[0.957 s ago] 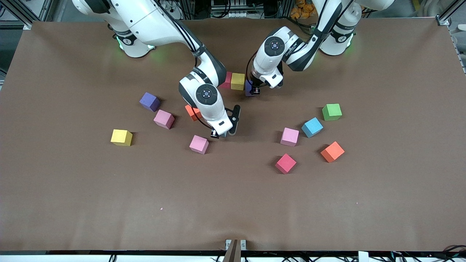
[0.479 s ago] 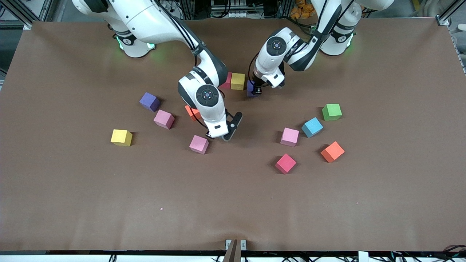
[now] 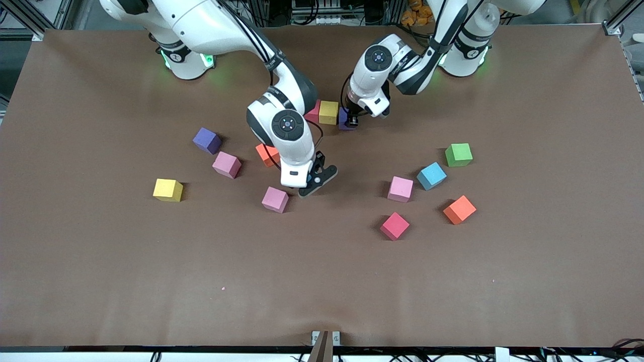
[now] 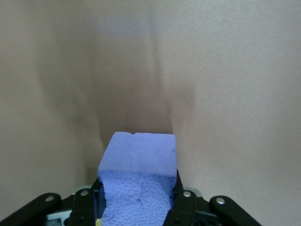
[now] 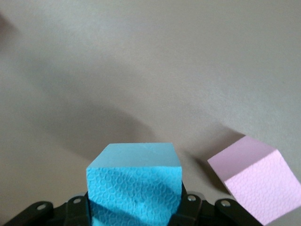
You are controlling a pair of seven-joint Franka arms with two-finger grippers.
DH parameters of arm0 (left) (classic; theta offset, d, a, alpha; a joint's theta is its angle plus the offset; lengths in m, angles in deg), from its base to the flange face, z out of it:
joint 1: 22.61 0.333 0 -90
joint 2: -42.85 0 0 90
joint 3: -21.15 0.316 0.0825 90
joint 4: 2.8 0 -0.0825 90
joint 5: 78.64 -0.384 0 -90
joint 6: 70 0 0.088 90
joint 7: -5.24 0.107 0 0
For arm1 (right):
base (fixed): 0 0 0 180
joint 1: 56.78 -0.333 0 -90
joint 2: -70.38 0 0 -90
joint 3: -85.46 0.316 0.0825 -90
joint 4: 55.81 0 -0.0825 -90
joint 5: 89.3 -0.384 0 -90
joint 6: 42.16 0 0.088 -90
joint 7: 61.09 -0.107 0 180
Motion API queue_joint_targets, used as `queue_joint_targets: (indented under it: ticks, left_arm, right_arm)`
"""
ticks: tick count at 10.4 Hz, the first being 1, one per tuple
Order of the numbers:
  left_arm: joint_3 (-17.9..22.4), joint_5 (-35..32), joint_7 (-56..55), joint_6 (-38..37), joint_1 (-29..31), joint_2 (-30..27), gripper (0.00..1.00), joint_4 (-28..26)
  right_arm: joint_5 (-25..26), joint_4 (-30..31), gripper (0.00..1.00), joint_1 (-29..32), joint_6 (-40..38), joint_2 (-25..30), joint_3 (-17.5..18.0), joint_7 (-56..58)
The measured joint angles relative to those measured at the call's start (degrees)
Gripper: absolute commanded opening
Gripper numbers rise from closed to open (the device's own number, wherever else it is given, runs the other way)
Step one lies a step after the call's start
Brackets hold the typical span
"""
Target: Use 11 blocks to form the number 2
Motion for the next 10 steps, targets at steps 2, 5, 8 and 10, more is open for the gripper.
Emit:
queue_joint_targets:
  ticks: [2, 5, 8, 10]
  left_arm:
    - [-0.02, 0.00, -0.03, 0.18, -0.46, 0.00, 0.00, -0.17]
    - [-0.02, 0.00, -0.25, 0.53, -0.62, 0.02, 0.00, -0.71]
    - [-0.02, 0.00, -1.90, 1.31, -0.75, 0.06, 0.00, -0.88]
    - [-0.02, 0.00, -2.47, 1.38, -0.80, 0.15, 0.00, -0.89]
  right_arm:
    - [0.01, 0.00, 0.41, 0.07, -0.01, 0.05, -0.47, -5.37]
    - [0.01, 0.00, 0.41, 0.13, -0.18, 0.04, -1.08, -10.76]
    - [0.01, 0.01, 0.41, 0.08, -1.74, 0.03, -1.10, -12.30]
    - [0.01, 0.01, 0.41, 0.08, -2.07, 0.04, -1.10, -13.35]
